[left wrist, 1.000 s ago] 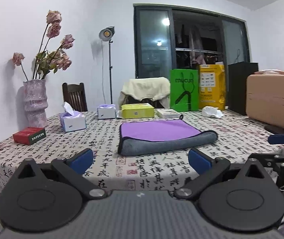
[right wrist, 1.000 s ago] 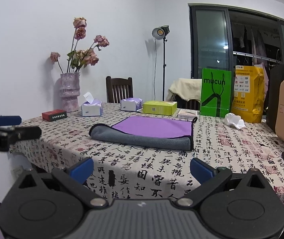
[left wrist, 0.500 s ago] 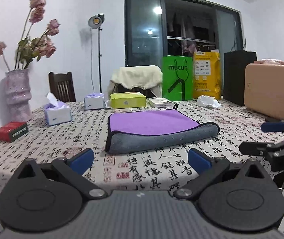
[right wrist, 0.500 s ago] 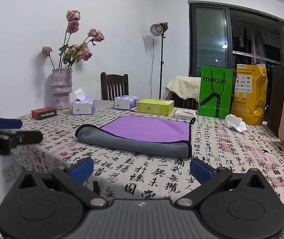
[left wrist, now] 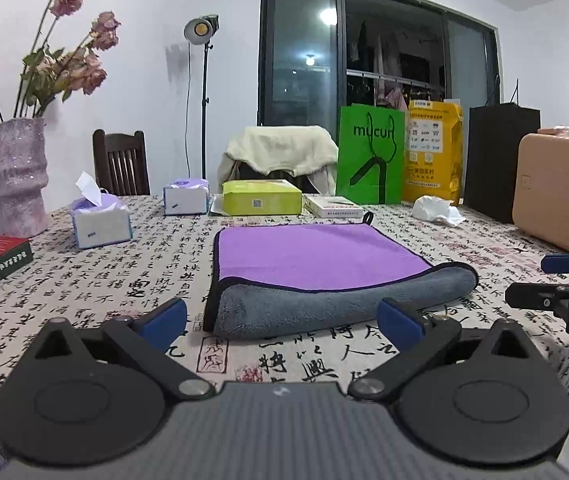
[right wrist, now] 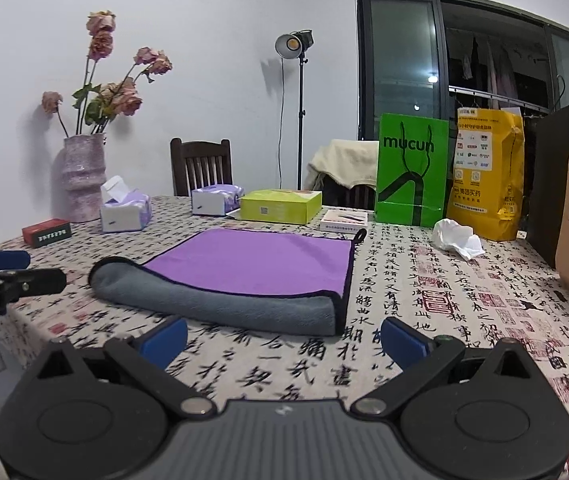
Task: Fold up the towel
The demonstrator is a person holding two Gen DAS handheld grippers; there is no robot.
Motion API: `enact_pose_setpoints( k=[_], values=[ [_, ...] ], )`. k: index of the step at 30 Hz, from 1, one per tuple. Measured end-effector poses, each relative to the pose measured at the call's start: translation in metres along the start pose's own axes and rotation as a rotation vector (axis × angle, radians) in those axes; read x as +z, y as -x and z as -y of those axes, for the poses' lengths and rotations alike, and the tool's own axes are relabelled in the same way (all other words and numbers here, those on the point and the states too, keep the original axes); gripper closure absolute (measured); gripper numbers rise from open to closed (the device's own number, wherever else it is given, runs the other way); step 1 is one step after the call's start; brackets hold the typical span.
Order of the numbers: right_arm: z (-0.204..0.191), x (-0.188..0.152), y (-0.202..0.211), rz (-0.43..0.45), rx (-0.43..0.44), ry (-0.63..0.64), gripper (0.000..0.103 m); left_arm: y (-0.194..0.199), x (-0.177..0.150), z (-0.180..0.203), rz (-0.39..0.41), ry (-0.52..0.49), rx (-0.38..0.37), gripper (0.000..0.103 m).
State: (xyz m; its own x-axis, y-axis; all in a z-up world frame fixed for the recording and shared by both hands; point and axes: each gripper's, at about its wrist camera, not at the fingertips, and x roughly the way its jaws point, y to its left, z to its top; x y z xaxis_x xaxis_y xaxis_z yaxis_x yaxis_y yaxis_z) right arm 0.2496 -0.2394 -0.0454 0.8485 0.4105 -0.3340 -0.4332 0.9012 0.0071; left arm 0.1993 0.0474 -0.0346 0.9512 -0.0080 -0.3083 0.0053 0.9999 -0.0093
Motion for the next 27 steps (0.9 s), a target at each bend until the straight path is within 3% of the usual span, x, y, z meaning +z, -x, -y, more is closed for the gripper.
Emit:
enact_pose_setpoints(
  k=[6, 15, 17, 19, 23, 27],
  values=[
    [0.014, 0.006, -0.027, -0.029, 0.020, -0.007, 0.001, -0.022, 0.004, -0.008, -0.014, 0.017, -0.022, 0.000],
    [0.028, 0.017, -0.067, -0.096, 0.067, -0.031, 0.013, -0.058, 0.016, -0.015, -0.067, -0.034, 0.015, 0.003],
    [0.030, 0.018, -0.075, -0.105, 0.066, -0.021, 0.015, -0.067, 0.018, -0.016, -0.085, -0.043, 0.020, 0.008],
    [0.031, 0.021, -0.082, -0.114, 0.070, -0.013, 0.019, -0.075, 0.018, -0.018, -0.109, -0.045, 0.030, 0.022],
    [0.036, 0.025, -0.098, -0.152, 0.113, -0.022, 0.044, -0.090, 0.019, -0.026, -0.160, -0.019, 0.034, 0.033],
    [0.042, 0.027, -0.113, -0.198, 0.142, -0.056, 0.055, -0.098, 0.020, -0.030, -0.185, -0.007, 0.024, 0.049]
  ],
)
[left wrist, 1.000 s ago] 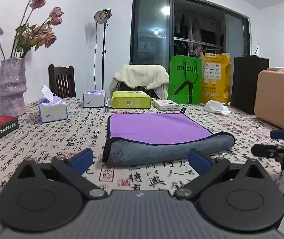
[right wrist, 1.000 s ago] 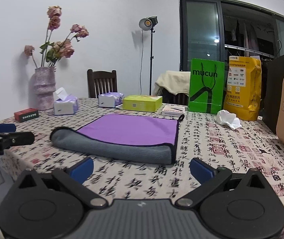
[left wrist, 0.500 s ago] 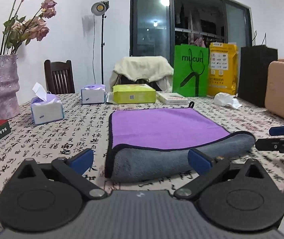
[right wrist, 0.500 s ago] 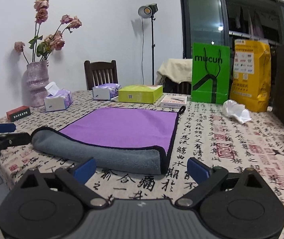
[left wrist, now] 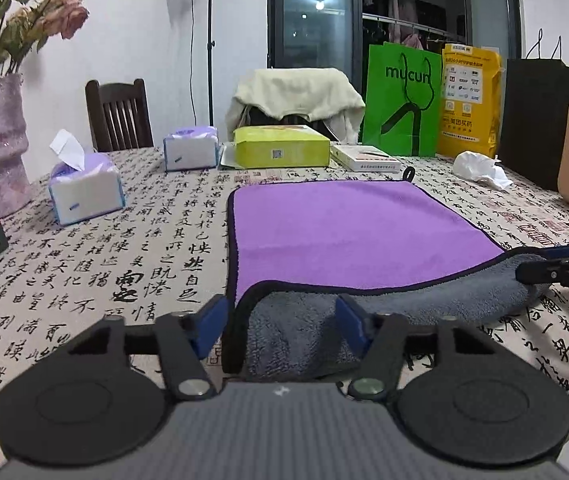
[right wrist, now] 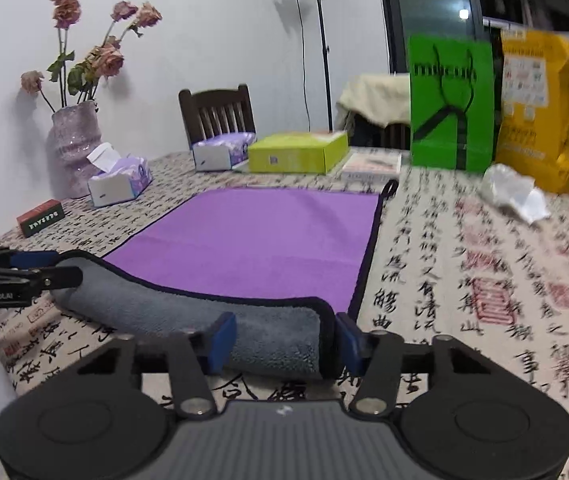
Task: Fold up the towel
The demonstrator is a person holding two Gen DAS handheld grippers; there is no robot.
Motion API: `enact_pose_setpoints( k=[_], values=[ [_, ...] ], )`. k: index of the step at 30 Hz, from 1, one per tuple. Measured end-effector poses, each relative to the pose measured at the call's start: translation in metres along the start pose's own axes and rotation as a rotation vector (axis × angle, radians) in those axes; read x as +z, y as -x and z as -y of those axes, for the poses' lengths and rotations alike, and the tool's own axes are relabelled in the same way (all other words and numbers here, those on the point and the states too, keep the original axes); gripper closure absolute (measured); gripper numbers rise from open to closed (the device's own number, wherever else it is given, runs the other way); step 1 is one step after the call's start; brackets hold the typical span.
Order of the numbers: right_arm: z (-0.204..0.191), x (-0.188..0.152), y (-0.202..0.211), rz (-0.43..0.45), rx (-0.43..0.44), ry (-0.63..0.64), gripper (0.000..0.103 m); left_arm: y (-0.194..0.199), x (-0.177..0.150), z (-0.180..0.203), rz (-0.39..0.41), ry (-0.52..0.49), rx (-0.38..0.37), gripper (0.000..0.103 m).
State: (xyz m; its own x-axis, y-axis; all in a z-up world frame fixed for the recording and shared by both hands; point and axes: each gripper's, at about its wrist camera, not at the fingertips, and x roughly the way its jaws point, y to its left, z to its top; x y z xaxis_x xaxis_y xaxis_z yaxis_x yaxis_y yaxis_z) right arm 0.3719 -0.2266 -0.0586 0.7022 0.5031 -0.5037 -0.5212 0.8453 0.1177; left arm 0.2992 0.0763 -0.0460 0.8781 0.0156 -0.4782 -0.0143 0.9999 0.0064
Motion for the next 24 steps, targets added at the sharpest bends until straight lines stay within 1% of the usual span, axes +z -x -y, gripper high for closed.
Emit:
enact_pose_setpoints(
  k=[1, 2, 3, 4, 5, 6, 7, 8, 9, 11, 18, 24],
  values=[
    [0.000, 0.001, -0.002, -0.002, -0.004, 0.013, 0.058, -0.002, 0.000, -0.001, -0.011, 0.002, -0.009, 0.057],
    [-0.002, 0.002, -0.004, -0.007, -0.006, 0.031, 0.060, -0.004, 0.000, -0.002, -0.023, 0.005, -0.013, 0.061],
    [-0.002, 0.002, -0.005, -0.011, -0.003, 0.039, 0.061, -0.005, 0.000, -0.002, -0.032, 0.006, -0.013, 0.071],
    [-0.002, 0.003, -0.007, -0.018, 0.002, 0.043, 0.065, -0.007, 0.000, -0.003, -0.038, 0.007, -0.009, 0.079],
    [-0.001, 0.004, -0.008, -0.028, 0.003, 0.043, 0.073, -0.009, 0.001, -0.004, -0.044, 0.008, -0.004, 0.083],
    [0.000, 0.005, -0.010, -0.036, -0.002, 0.042, 0.078, -0.010, 0.001, -0.005, -0.048, 0.007, -0.002, 0.090],
    [0.001, 0.006, -0.011, -0.044, -0.006, 0.040, 0.090, -0.010, 0.001, -0.005, -0.050, 0.006, -0.002, 0.093],
    [0.003, 0.006, -0.012, -0.053, -0.007, 0.039, 0.095, -0.010, 0.002, -0.007, -0.050, 0.010, -0.002, 0.095],
    [0.004, 0.006, -0.013, -0.058, -0.002, 0.039, 0.095, -0.010, 0.002, -0.008, -0.048, 0.016, 0.000, 0.097],
    [0.005, 0.008, -0.012, -0.055, 0.001, 0.044, 0.097, -0.008, 0.004, -0.009, -0.038, 0.026, 0.005, 0.097],
    [0.003, 0.017, -0.008, -0.007, -0.005, 0.073, 0.098, -0.001, 0.010, -0.006, -0.009, -0.001, 0.008, 0.098],
    [0.006, 0.034, -0.011, 0.019, -0.005, 0.099, 0.098, -0.002, 0.029, -0.010, 0.011, -0.007, 0.007, 0.098]
  ],
)
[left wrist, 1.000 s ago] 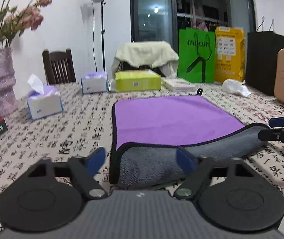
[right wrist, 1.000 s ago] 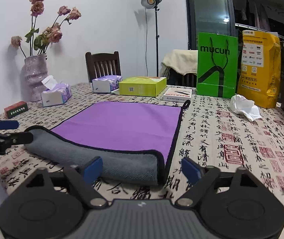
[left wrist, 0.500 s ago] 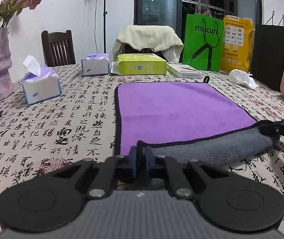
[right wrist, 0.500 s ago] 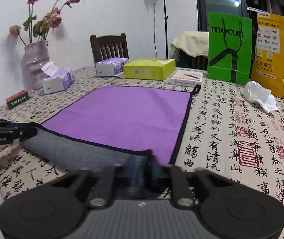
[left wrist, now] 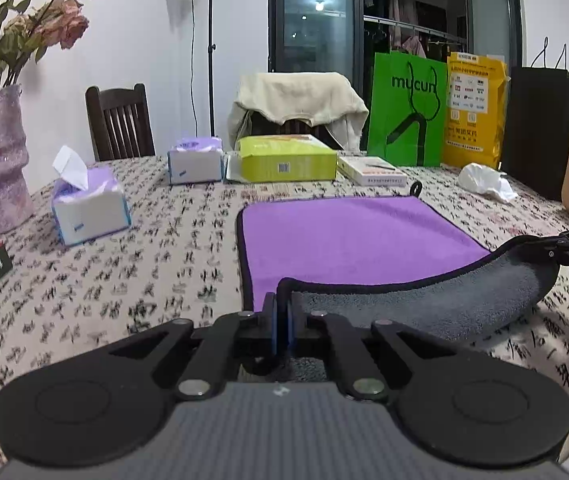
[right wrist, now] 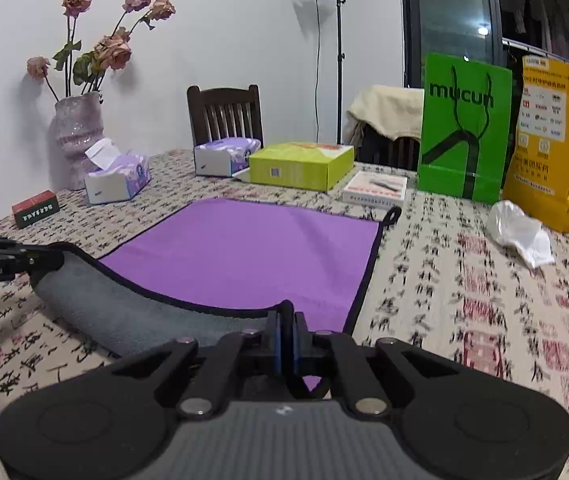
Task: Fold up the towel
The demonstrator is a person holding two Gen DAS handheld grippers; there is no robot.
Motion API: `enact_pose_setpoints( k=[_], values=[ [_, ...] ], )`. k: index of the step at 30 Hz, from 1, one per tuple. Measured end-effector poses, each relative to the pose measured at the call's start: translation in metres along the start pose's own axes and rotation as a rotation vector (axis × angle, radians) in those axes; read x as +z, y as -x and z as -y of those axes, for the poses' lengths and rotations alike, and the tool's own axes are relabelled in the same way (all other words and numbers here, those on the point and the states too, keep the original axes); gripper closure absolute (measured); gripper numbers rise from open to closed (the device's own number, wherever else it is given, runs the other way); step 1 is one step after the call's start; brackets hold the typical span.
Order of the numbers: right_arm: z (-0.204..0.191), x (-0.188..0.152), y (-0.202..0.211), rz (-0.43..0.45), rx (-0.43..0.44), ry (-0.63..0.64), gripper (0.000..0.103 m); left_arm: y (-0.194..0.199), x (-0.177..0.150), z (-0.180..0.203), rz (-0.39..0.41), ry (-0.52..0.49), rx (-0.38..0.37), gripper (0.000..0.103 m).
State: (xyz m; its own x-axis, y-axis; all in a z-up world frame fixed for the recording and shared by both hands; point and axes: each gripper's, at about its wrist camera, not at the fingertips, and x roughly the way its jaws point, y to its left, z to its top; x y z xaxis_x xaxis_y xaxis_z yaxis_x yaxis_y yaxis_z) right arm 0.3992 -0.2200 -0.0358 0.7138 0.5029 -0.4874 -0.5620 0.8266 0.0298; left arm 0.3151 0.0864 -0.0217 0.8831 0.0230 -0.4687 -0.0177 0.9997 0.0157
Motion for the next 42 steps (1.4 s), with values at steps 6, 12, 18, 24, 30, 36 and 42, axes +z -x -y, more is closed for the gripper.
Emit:
enact_pose_setpoints(
  k=[6, 12, 18, 24, 30, 36, 42],
  values=[
    [0.007, 0.017, -0.009, 0.011, 0.008, -0.001, 0.098, -0.007, 0.022, -0.005, 0.017, 0.002, -0.003, 0.098],
    [0.018, 0.037, -0.022, 0.029, 0.013, -0.016, 0.098, -0.025, 0.050, -0.015, 0.007, 0.023, -0.027, 0.098],
    [0.034, 0.062, -0.045, 0.035, 0.023, -0.059, 0.098, -0.054, 0.077, -0.028, -0.007, 0.044, -0.050, 0.098],
    [0.051, 0.084, -0.077, 0.026, 0.028, -0.112, 0.098, -0.089, 0.100, -0.040, -0.015, 0.051, -0.060, 0.098],
    [0.067, 0.101, -0.108, 0.036, 0.008, -0.122, 0.098, -0.131, 0.121, -0.047, -0.043, 0.043, -0.076, 0.098],
    [0.080, 0.119, -0.140, 0.032, -0.009, -0.131, 0.098, -0.171, 0.134, -0.052, -0.063, 0.045, -0.083, 0.098],
    [0.092, 0.121, -0.179, -0.016, -0.044, -0.132, 0.098, -0.212, 0.138, -0.056, -0.093, 0.065, -0.085, 0.098]
  ],
)
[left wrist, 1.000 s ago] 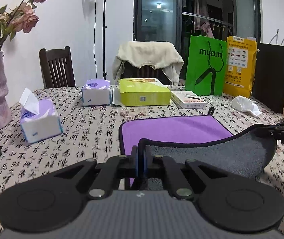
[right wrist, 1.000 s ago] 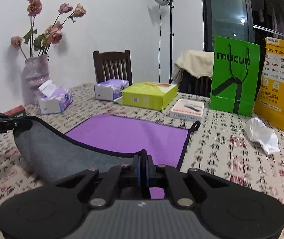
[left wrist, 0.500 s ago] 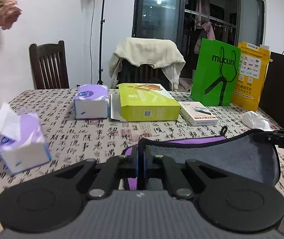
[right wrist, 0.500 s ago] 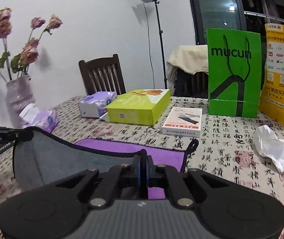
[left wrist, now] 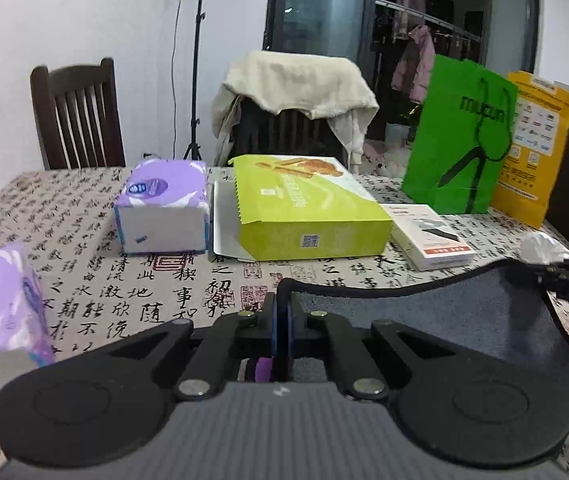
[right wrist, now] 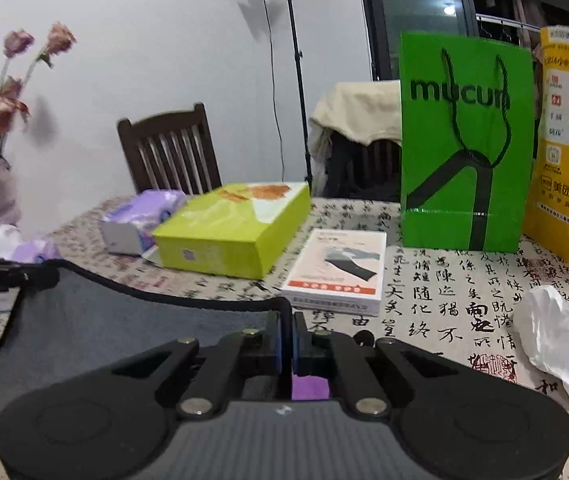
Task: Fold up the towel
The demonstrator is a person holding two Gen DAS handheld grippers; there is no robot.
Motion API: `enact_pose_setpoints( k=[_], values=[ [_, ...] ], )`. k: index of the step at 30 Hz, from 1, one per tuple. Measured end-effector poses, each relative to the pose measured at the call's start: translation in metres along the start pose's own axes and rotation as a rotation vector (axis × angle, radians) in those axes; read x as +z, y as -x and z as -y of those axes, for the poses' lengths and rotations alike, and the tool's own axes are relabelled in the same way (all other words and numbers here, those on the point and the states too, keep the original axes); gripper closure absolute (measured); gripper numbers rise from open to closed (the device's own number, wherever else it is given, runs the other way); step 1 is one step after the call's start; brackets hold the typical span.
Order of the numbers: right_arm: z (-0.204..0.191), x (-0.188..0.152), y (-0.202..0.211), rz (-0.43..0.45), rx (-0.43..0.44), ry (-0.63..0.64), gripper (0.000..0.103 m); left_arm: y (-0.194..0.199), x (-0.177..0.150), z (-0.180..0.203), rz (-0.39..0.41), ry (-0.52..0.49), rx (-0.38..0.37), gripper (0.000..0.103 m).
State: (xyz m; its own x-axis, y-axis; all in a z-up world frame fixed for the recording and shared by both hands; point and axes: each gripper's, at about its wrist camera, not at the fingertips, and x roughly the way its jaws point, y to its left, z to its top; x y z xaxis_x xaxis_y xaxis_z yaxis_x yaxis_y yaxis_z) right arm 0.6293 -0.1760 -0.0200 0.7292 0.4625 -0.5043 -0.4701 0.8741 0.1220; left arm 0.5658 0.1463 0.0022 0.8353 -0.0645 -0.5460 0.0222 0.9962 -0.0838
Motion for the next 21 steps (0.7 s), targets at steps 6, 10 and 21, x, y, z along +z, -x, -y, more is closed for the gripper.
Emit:
enact_pose_setpoints(
  k=[6, 10, 21],
  values=[
    [0.003, -0.009, -0.028, -0.050, -0.043, 0.006, 0.098, -0.036, -0.009, -0.006, -0.053, 0.024, 0.034, 0.096],
    [0.004, -0.016, -0.040, -0.097, -0.087, 0.003, 0.091, -0.040, -0.015, -0.010, -0.064, 0.019, 0.043, 0.095],
    [0.007, -0.005, -0.012, -0.066, -0.086, -0.018, 0.085, 0.007, -0.012, -0.010, -0.048, -0.020, 0.067, 0.052]
  ],
)
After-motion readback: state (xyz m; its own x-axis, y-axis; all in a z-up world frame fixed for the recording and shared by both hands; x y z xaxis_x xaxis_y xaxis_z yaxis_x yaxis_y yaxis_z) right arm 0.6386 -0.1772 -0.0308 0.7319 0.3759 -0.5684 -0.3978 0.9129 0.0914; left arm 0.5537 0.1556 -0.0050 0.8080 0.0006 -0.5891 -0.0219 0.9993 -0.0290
